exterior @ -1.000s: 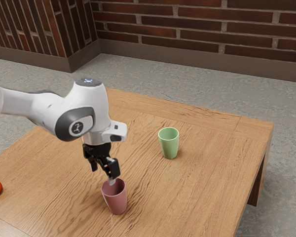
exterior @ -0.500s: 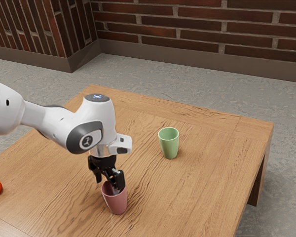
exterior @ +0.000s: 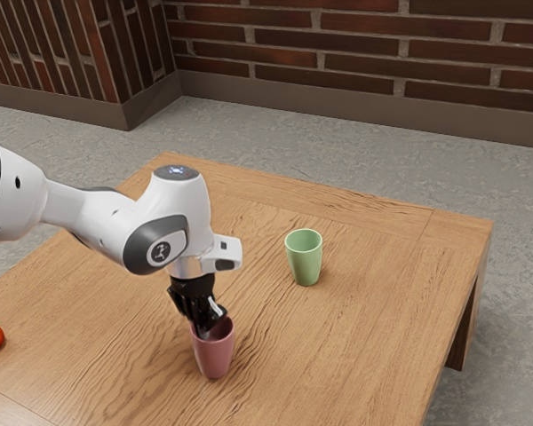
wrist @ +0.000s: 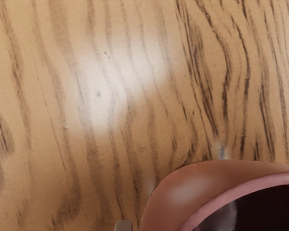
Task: Place the left cup onto the right cup
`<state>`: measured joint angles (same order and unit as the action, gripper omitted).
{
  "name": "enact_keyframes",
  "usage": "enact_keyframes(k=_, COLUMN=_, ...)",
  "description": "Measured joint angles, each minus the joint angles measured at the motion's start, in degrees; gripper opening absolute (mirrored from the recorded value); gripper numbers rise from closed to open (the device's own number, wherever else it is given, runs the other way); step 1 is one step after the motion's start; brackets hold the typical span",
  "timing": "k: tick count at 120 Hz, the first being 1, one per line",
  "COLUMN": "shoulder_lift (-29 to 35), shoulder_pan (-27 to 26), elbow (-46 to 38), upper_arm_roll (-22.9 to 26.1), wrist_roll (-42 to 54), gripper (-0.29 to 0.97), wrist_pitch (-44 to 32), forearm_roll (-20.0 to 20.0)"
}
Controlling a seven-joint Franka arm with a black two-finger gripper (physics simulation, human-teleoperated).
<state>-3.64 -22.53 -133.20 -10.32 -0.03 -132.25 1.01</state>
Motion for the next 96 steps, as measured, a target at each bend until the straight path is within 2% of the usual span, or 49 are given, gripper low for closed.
enact_keyframes(k=38, shoulder_lift=-0.8, shoulder_pan=0.8, elbow=14.5, upper_arm_roll=-0.2, wrist_roll=-0.7, gripper=-0.1, wrist_pitch=5.8, forearm_roll=-1.4)
enact_keyframes(k=68, shoulder_lift=-11.1, shoulder_pan=3.1, elbow=33.5, upper_arm_roll=0.1, wrist_roll=-1.0, gripper=-0.1, wrist_pitch=14.9, forearm_roll=-1.9)
enact_keyframes(k=84, shoulder_lift=-17.7, shoulder_pan=3.4, elbow=45.2, upper_arm_roll=1.2, wrist_roll=-1.0, gripper=-0.1, wrist_pitch=20.3, forearm_roll=-1.8)
enact_keyframes(k=96, shoulder_lift=-21.5, shoulder_pan=5.6, elbow=51.8, upper_arm_roll=3.4, wrist_roll=-0.8, gripper=-0.1, wrist_pitch=23.7, forearm_roll=-1.8)
